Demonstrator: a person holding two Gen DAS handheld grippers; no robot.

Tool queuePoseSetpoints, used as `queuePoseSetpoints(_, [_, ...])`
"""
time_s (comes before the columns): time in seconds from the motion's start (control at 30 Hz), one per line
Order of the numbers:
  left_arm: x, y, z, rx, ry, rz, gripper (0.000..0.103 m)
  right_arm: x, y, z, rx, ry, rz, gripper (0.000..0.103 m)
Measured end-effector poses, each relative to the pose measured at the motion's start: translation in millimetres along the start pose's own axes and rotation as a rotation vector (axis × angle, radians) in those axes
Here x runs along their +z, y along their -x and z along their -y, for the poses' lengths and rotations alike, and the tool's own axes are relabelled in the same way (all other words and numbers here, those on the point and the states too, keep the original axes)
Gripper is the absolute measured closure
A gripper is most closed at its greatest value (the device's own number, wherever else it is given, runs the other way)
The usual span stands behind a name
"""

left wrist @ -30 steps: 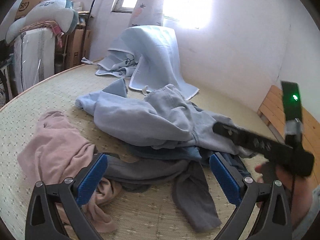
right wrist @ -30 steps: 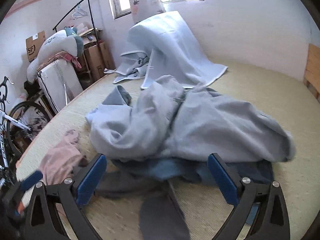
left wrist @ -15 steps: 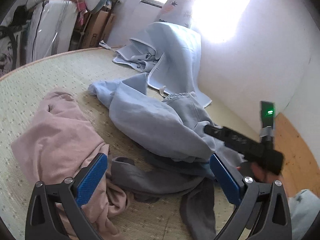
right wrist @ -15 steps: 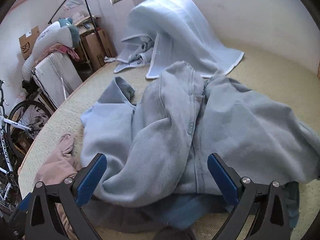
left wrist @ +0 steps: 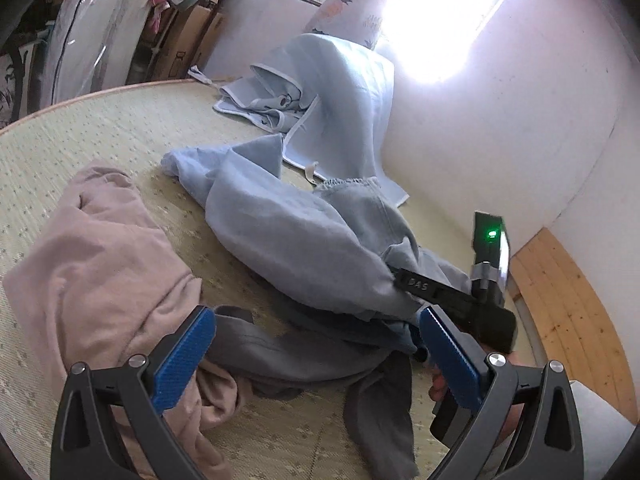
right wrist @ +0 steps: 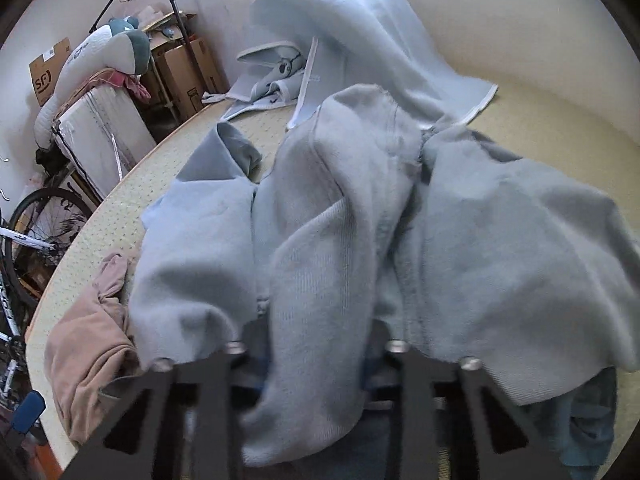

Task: Fold clothes
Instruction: 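Reach both tools toward the light blue sweatpants in the pile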

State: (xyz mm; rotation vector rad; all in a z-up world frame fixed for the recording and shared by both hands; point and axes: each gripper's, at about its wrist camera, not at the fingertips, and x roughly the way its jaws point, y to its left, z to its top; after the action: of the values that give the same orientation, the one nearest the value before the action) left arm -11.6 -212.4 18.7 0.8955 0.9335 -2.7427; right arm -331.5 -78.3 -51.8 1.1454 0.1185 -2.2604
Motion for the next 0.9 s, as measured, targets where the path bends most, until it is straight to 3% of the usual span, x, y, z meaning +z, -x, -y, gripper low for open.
queuePoseSetpoints(0.07, [-1.1,-0.7,2.2,-0.006,-0.005,-0.007,0.000,-2.0,12.3,-1.8,-0.002,0.007,0.025,0.092])
queuePoseSetpoints(0.27, [-1.9,0.3,6.4,-0.032,-0.012,-0.015,0.000,-24.9,63.9,-3.6,0.016,0.029,0.097,0.095])
queuePoseSetpoints(0.43, [2.2,5.2,11.3,-0.122,0.011,-0.013,0.000,-46.9,108.6,-4.4,0.035,0.046,0.156,0.095])
queuePoseSetpoints(0.57, [1.2,11.2,24.8,-0.180,-0.021,0.006,0.000,-80.2,140.4,-1.7,0.051,0.042,0.166,0.095])
queuePoseSetpoints(0.7, [-4.3,8.4,40.6,-0.220,-0.058,-0.023,0.000,-114.9,170.7,-0.2,0.058,0.037,0.177,0.096])
queuePoseSetpoints(0.9, [-15.2,12.8,78.5,-0.357,-0.176,-0.062,0.000,-177.3,207.5,-21.4,0.032,0.123,0.180,0.096])
